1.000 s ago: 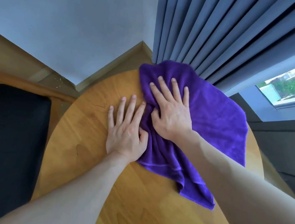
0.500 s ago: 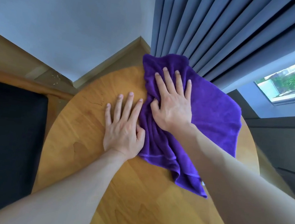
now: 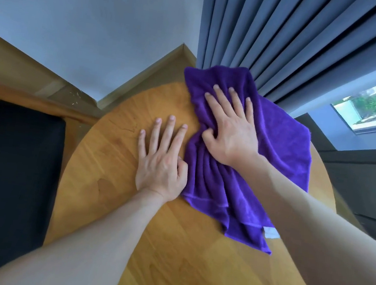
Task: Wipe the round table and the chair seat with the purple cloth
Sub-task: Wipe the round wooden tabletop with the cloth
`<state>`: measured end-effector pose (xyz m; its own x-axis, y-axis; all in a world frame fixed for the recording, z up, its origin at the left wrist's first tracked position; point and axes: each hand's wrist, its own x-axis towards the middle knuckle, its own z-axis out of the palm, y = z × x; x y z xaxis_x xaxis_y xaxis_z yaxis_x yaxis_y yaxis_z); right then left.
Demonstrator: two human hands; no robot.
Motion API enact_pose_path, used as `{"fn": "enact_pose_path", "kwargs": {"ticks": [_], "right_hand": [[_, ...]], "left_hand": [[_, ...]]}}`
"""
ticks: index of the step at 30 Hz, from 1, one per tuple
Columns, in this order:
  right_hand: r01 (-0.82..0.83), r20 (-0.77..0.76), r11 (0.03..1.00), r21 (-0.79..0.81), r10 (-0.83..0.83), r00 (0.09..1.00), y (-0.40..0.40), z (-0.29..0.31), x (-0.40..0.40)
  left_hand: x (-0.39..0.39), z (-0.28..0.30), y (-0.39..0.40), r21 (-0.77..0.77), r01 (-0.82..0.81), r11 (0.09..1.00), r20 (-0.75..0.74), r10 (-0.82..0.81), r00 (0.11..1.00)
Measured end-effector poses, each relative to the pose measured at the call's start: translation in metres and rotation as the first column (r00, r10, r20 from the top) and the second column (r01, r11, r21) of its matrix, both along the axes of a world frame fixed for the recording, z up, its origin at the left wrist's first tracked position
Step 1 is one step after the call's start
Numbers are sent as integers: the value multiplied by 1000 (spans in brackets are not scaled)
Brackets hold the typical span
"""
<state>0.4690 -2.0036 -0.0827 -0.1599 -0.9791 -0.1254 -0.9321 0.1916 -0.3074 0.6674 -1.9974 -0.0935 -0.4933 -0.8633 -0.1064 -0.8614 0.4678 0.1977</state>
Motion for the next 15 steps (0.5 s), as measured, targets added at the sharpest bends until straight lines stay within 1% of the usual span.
{"fn": "enact_pose_path", "kwargs": {"ticks": [2,3,5,8,11,13,15], "right_hand": [[81,-4,997,4,-81,997,-13,1,17],[74,1,997,8,-74,997,-15,2,23],[-50,15,999,8,50,999,-10,2,29],[-276,32,961,25,275,961,10,4,14],[-373,-4,926,53,373,928,26,5,-10],[-358,-39,932,53,360,932,24,6,-23],[-251,-34,967,41,252,967,12,5,-23]], "left_hand": [[0,-1,0,-13,2,1000,7,-2,1000],[1,-1,0,-19,5,1000,13,-4,1000],[1,-1,0,-27,9,1000,17,-9,1000],[1,-1,0,-20,13,1000,5,-13,1000],[0,0,0,-11,8,1000,0,-8,1000],[0,0,0,-6,6,1000,4,-6,1000],[0,0,-1,-2,4,1000,16,-4,1000]]}}
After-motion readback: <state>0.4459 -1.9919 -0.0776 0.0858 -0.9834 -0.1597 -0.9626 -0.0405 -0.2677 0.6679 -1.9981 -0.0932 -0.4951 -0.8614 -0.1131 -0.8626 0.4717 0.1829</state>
